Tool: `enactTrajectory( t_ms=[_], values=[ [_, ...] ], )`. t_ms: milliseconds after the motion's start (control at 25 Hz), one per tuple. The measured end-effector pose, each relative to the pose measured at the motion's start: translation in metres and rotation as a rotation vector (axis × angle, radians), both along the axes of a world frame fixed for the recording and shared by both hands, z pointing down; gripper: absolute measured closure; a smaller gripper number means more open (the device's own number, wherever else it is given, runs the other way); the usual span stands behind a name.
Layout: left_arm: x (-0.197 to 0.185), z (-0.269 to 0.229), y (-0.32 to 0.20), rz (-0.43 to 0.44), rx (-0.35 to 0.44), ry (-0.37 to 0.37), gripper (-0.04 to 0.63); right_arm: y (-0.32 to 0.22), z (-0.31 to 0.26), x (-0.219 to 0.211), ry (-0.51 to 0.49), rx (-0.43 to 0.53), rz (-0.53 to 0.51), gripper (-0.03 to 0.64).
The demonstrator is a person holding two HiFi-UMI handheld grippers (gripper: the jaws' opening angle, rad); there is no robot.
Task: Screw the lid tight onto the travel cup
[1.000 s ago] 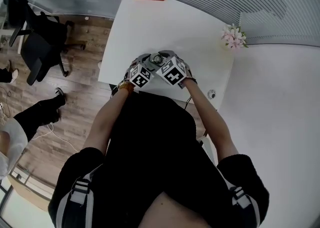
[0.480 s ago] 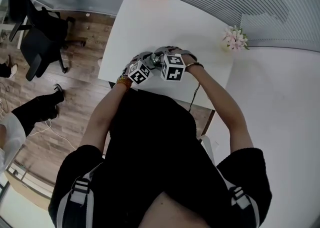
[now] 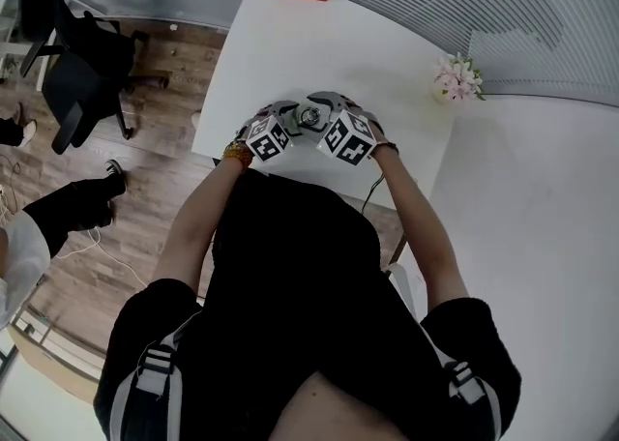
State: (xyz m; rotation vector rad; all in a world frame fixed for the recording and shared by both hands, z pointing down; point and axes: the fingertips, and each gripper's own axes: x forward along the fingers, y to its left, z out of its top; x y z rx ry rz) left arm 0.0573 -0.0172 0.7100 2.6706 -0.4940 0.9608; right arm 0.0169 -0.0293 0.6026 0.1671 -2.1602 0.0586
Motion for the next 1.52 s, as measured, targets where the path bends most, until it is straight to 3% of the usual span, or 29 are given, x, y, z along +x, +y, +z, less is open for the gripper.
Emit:
enactTrajectory(
  t_ms=[80,200,280,360,640,800,920,1080,1240,1320,1400,1520],
  values=[
    [-0.002,-0.001,0.000,-0.059,0.001,0.009,0.247,-0.006,-0.001,0.011,-0.043,-0.017,0.242,0.334],
    [-0.004,0.000,0.000,-0.148,0.005,0.016,0.247,-0.004,0.007,0.019,-0.092,-0.106,0.485,0.334],
    [-0.004,0.000,0.000,-0.194,0.004,0.016,0.247,-0.004,0.010,0.017,-0.128,-0.150,0.578,0.334],
    [-0.003,0.000,0.001,-0.219,-0.003,0.013,0.247,-0.003,0.012,0.014,-0.122,-0.150,0.606,0.341],
    [-0.003,0.002,0.001,-0.220,-0.012,0.005,0.247,-0.003,0.018,0.011,-0.039,-0.138,0.506,0.369],
    [-0.004,0.003,0.001,-0.171,-0.028,-0.007,0.247,0.000,0.018,0.006,-0.016,-0.147,0.320,0.370],
    [-0.004,0.005,0.003,-0.065,-0.042,-0.017,0.247,0.005,0.019,0.003,0.028,-0.153,0.144,0.370],
    [-0.006,0.006,0.007,0.151,-0.065,-0.062,0.245,0.015,0.020,0.000,0.080,-0.135,-0.094,0.370],
    [-0.006,0.006,0.011,0.333,-0.077,-0.112,0.244,0.023,0.020,-0.001,0.129,-0.117,-0.248,0.370],
    [-0.007,0.006,0.010,0.358,-0.076,-0.124,0.242,0.023,0.020,-0.001,0.132,-0.095,-0.274,0.368],
    [-0.007,0.005,0.010,0.337,-0.071,-0.118,0.242,0.020,0.018,-0.001,0.096,-0.065,-0.237,0.365],
    [-0.006,0.005,0.009,0.240,-0.057,-0.085,0.242,0.007,0.008,0.002,-0.032,-0.059,0.033,0.331]
  ],
)
